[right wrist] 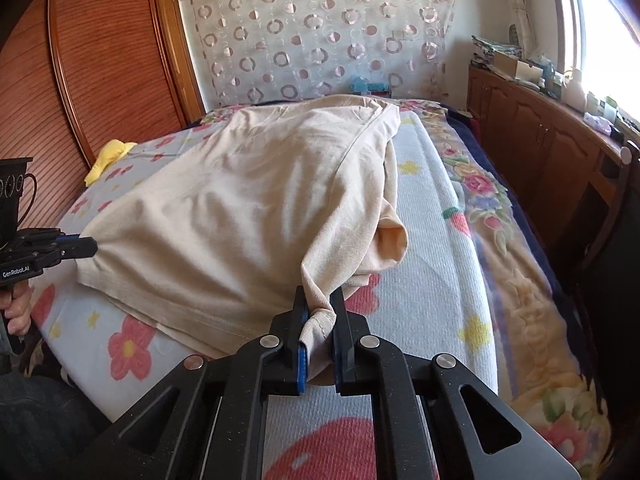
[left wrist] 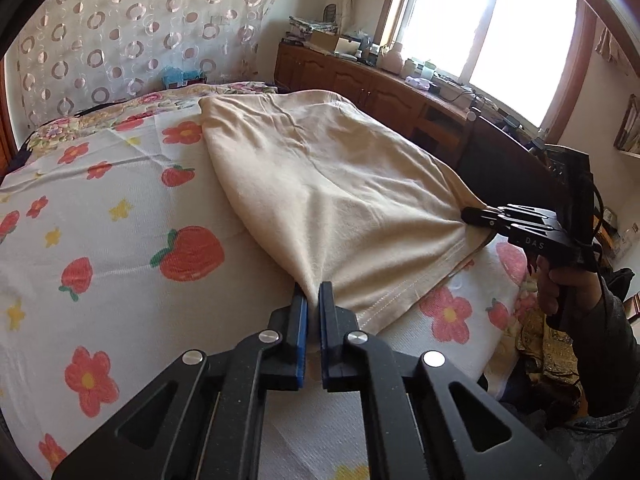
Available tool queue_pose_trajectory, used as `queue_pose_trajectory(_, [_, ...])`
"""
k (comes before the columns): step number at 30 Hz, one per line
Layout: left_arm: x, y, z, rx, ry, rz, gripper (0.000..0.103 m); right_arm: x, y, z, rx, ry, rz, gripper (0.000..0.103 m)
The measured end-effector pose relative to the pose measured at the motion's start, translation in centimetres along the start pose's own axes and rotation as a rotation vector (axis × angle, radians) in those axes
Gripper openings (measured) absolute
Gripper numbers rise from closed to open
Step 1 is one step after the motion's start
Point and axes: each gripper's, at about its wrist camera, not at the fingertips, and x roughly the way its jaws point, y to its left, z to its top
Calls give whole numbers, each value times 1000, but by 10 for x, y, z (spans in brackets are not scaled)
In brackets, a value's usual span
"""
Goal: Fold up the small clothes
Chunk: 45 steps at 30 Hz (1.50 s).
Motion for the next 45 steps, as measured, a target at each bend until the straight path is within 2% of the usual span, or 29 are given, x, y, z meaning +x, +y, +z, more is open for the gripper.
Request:
queue_pose_trajectory(4, [-6,3,6,-13,-32,-20,6,-7,-5,-2,42,-46,42,8])
queue_pose_trajectory(9, [-18,10,31,-31,-102,-34,5,-20,-12,10,63,-115,78,8])
queue_pose_trajectory(15, [-21,25,79,-34,-168,-38,5,-26,-16,42,55,-183,94,8])
queue_pose_trajectory(21, [1,50,140,-35,-193,15,5,-7,-23,92,15,-224,69,8])
queue_pose_trajectory(29, [56,88,191,-66,-161,67,5,64,-33,155,-9,-177,27,8])
queue_pose_trajectory(35, [100,113,212,-86,-113,83,5,107,-37,187,-18,-131,9,8])
queue_pose_trajectory(39, [122,123,220,-98,-79,84,5,123,-41,199,0,-95,-1,8])
queue_pose_trajectory(43, [133,125,222,-88,-51,100,7,130,-43,211,3,-70,-34,25])
queue_pose_trajectory(44, [133,125,223,-86,-49,96,9,126,-43,213,-1,-77,-45,28])
queue_pose_trajectory(45, [130,126,222,-80,-50,83,21,121,-42,214,-3,-89,-52,35])
